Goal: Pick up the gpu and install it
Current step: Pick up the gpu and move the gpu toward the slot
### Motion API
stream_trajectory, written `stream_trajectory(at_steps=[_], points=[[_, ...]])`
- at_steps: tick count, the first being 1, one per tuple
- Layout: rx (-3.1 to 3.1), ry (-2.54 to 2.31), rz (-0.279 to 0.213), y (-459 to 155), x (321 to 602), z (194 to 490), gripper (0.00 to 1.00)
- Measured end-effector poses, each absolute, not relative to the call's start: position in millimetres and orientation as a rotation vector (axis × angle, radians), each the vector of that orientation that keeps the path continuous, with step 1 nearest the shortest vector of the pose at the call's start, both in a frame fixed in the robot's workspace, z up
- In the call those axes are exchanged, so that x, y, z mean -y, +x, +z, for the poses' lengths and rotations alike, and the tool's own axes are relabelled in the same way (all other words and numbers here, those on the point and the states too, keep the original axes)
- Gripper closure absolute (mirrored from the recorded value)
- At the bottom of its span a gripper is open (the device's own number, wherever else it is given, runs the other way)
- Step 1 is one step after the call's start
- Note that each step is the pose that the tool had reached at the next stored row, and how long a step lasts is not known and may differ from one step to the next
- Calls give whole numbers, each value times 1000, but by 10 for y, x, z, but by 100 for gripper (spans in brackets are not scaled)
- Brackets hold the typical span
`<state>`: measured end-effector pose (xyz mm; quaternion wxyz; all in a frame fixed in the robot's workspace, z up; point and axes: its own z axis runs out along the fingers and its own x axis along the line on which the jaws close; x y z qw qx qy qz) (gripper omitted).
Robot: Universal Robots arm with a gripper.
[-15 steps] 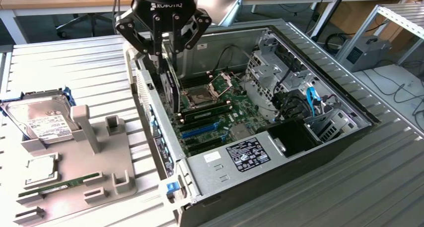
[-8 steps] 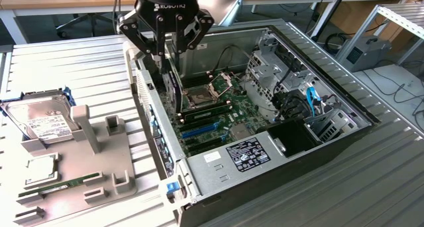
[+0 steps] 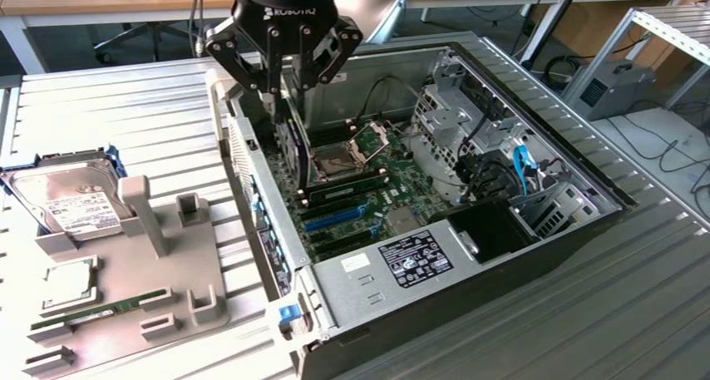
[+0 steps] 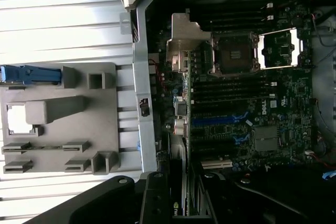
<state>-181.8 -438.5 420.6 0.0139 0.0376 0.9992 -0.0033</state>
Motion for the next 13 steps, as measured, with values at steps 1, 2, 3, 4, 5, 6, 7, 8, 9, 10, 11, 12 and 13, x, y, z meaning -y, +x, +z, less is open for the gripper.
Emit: stream_trajectory(at_steps=[1,2,3,4,5,6,7,8,9,10,11,12,13], points=[[-3112,117,-10,-1812,4385,4204,74],[-3112,117,-10,-1808,4385,4203,74],[-3112,117,-10,-1802,4385,4201,74],[-3112,117,-10,-1797,4385,4199,74],[-3112,117,-10,-1791,4385,4198,74],[-3112,117,-10,-1786,4385,4196,74],[-3112,117,-10,-1781,4385,4194,74],[-3112,117,-10,-1776,4385,4193,74],[-3112,117,-10,-1771,4385,4190,74],[-3112,117,-10,-1766,4385,4188,74],[-3112,117,-10,-1761,4385,4187,74],[-3112,117,-10,-1756,4385,4185,74],[-3112,117,-10,-1750,4385,4183,74]])
